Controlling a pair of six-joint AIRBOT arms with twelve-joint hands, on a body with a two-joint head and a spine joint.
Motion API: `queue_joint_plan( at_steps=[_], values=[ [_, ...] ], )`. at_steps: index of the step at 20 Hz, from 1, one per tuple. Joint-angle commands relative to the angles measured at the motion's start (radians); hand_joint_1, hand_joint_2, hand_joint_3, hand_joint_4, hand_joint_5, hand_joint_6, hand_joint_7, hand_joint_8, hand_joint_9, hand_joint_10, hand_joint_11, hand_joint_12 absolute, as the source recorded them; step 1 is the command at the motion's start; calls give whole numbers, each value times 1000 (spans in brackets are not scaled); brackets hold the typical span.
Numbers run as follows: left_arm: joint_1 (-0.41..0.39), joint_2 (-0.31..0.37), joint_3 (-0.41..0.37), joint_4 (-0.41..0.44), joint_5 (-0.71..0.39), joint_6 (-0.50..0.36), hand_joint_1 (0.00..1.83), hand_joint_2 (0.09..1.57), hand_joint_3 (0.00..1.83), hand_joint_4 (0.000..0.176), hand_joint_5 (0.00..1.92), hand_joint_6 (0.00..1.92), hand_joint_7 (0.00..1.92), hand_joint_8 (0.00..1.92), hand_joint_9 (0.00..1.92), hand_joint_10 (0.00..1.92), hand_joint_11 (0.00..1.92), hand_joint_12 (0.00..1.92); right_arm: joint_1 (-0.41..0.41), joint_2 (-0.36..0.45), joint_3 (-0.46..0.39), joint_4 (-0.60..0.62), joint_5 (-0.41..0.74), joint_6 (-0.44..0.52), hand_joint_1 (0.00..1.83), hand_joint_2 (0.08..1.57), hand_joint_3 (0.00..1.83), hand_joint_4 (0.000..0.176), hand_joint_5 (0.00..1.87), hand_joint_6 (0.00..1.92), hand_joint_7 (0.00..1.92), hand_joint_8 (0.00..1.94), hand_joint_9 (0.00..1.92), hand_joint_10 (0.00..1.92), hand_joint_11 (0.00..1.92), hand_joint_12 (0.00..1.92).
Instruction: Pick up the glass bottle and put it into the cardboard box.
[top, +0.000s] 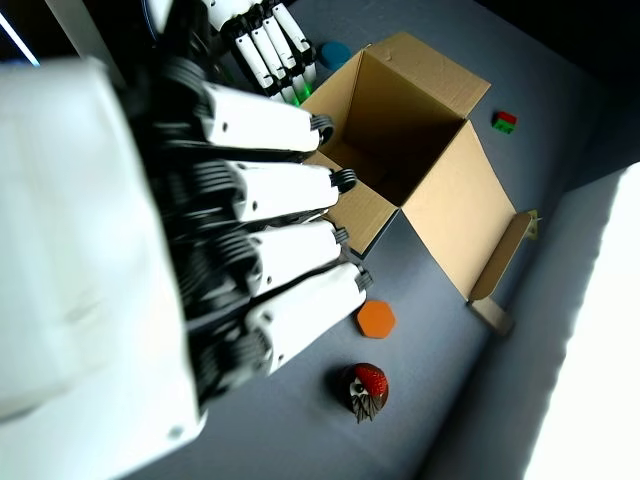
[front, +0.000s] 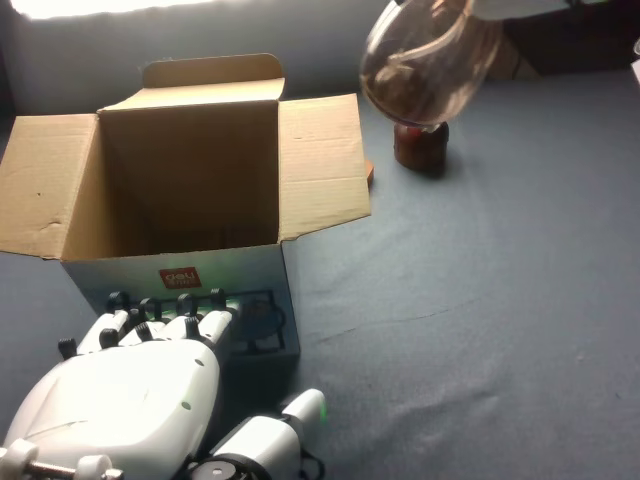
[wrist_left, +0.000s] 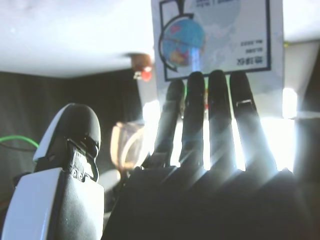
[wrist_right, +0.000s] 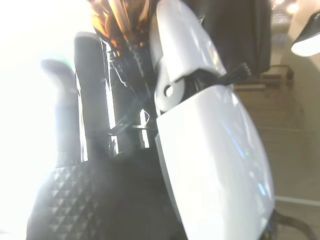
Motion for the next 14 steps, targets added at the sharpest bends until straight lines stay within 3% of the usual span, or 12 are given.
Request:
queue_joint_plan(
  at_steps=[1, 10, 11, 14],
  values=[
    [-3, 2, 4, 80, -38, -4, 64, 1245, 1, 0, 198, 3, 248, 0, 226, 0, 0, 574, 20, 3, -3, 73, 35, 10, 1340, 1205, 2, 0, 686, 1371, 877, 1217, 762, 1490, 601, 1890],
    [2, 9, 28, 81, -8, -11, 79, 1243, 0, 0, 184, 2, 241, 2, 228, 2, 0, 574, -40, -115, -3, 212, 38, -104, 1345, 1208, 2, 0, 673, 1387, 886, 1211, 741, 1500, 576, 1899],
    [2, 9, 29, 81, -8, -11, 77, 1244, 0, 0, 184, 2, 241, 2, 228, 2, 0, 574, -47, -131, -3, 235, 33, -122, 1216, 1212, 4, 0, 694, 1392, 905, 1236, 804, 1481, 580, 1904],
    [2, 10, 32, 81, -8, -17, 71, 1244, 0, 0, 185, 2, 242, 2, 228, 2, 0, 574, -55, -182, -3, 271, 22, -160, 1185, 1214, 5, 0, 695, 1383, 911, 1255, 823, 1474, 581, 1905]
  ],
)
